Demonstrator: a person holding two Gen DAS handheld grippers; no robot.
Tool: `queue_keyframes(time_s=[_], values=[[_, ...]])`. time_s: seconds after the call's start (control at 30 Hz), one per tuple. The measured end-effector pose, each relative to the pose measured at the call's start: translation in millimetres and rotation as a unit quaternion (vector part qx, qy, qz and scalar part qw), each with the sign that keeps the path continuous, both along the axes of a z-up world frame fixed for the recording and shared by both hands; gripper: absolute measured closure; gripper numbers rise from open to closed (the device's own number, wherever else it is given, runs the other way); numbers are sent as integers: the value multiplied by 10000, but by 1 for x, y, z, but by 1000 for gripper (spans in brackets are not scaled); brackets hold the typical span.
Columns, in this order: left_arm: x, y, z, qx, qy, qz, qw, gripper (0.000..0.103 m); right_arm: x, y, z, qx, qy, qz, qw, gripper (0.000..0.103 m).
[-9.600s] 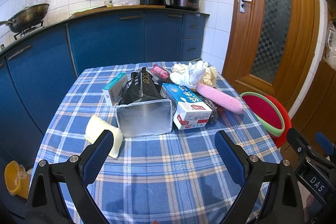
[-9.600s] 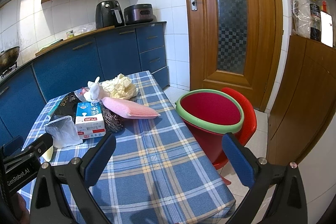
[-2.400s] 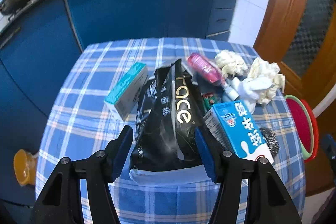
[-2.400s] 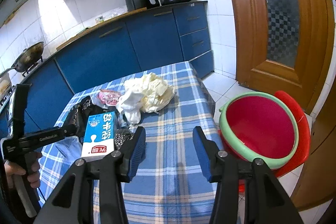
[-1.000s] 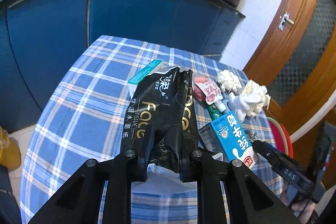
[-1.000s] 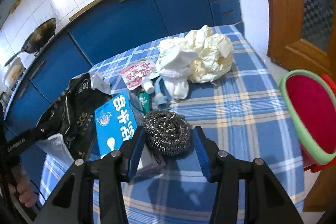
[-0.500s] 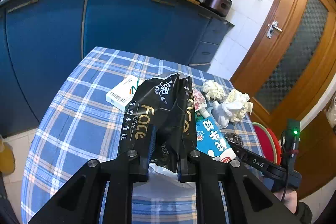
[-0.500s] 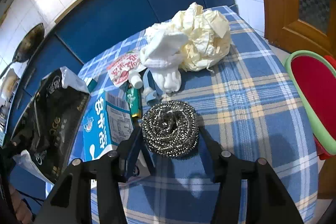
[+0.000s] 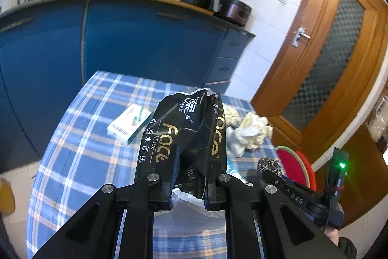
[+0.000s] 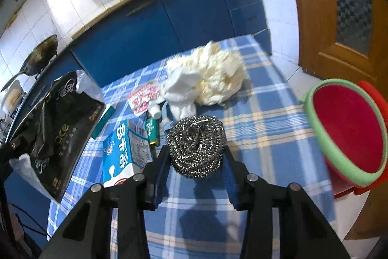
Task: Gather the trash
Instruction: 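Drop the tissue bag and steel wool into the red bucket with both tools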
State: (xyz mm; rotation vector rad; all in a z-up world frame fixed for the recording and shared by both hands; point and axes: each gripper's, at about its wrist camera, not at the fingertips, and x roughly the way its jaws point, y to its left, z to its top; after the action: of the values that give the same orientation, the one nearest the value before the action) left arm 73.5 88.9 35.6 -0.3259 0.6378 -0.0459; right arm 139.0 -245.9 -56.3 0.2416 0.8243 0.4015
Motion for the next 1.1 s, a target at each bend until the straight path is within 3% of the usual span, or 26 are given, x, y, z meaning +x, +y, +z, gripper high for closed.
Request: queue_keyframes(time_s=[0.33,0.73,1.1], values=[[39,-82,16,188,-125,-892,9958,88,-19,-74,22,-189,-334,-717,9967,59],[91,-218,10,398,-3,-2126,9763,88,-17,-154,17,-339,-319,-1572,9865,58],[139,-291,-19,549,296,-2358,9698,88,23,-198,-21,-469,67,-1821,9821,53]])
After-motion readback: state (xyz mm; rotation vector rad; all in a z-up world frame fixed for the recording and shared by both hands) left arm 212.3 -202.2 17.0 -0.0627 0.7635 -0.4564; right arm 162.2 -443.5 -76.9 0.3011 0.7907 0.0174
